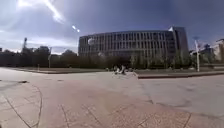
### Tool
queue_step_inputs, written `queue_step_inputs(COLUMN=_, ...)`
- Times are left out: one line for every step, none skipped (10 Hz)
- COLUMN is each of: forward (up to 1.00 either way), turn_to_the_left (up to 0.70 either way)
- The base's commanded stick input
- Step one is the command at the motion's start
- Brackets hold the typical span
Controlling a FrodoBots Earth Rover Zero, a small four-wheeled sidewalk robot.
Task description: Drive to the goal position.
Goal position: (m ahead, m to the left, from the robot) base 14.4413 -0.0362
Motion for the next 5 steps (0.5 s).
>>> queue_step_inputs(forward=0.5, turn_to_the_left=0.0)
queue_step_inputs(forward=0.5, turn_to_the_left=0.0)
queue_step_inputs(forward=0.5, turn_to_the_left=0.0)
queue_step_inputs(forward=0.5, turn_to_the_left=0.0)
queue_step_inputs(forward=0.5, turn_to_the_left=0.0)
